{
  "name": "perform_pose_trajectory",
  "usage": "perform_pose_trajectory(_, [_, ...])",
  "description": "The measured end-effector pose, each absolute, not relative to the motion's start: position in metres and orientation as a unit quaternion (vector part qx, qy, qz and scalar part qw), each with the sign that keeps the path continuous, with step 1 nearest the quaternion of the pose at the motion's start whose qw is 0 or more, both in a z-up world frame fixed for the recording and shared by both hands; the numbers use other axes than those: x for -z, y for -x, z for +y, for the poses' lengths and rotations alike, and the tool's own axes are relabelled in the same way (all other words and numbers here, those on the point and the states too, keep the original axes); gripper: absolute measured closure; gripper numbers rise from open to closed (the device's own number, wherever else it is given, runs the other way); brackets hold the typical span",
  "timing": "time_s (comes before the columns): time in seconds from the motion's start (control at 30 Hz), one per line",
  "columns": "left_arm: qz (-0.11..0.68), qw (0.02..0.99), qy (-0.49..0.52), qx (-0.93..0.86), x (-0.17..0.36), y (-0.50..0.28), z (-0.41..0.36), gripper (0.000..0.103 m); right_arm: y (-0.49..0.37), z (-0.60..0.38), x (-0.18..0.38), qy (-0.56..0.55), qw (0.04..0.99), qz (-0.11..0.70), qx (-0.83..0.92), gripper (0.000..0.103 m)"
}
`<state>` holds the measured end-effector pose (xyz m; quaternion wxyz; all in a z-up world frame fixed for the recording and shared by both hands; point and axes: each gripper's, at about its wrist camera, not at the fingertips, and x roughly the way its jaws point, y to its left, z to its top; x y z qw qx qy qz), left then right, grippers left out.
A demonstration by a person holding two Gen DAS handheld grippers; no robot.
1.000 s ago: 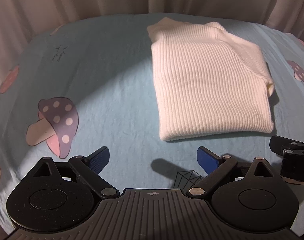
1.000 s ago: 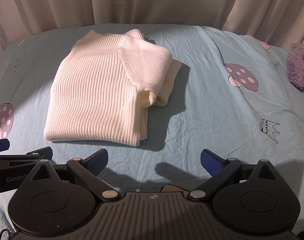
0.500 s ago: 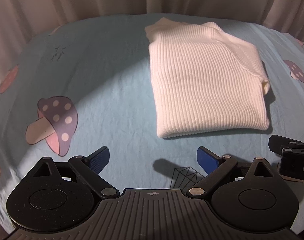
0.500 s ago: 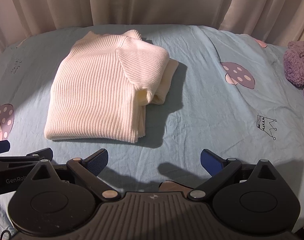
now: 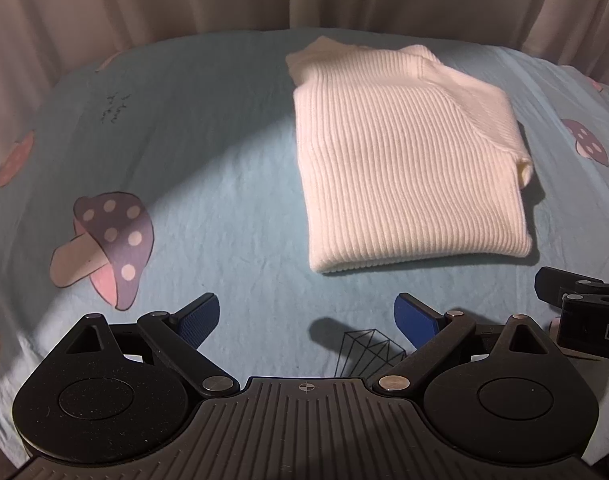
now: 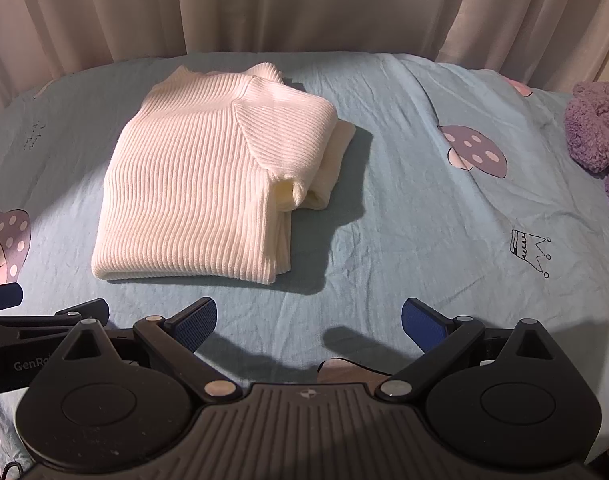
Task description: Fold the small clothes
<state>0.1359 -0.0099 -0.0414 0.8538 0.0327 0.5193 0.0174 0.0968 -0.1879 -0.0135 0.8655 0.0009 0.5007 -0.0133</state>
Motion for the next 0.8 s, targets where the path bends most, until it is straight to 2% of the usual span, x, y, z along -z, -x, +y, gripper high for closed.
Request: perform_pose_trajectory(0.8, [0.521, 0.853, -0.034, -0.018, 0.0433, -0.1388, -0.0122, 0.005, -0.1019, -0.1892, 0.013, -0.004, 0.866, 0.5, 0.012, 0.004])
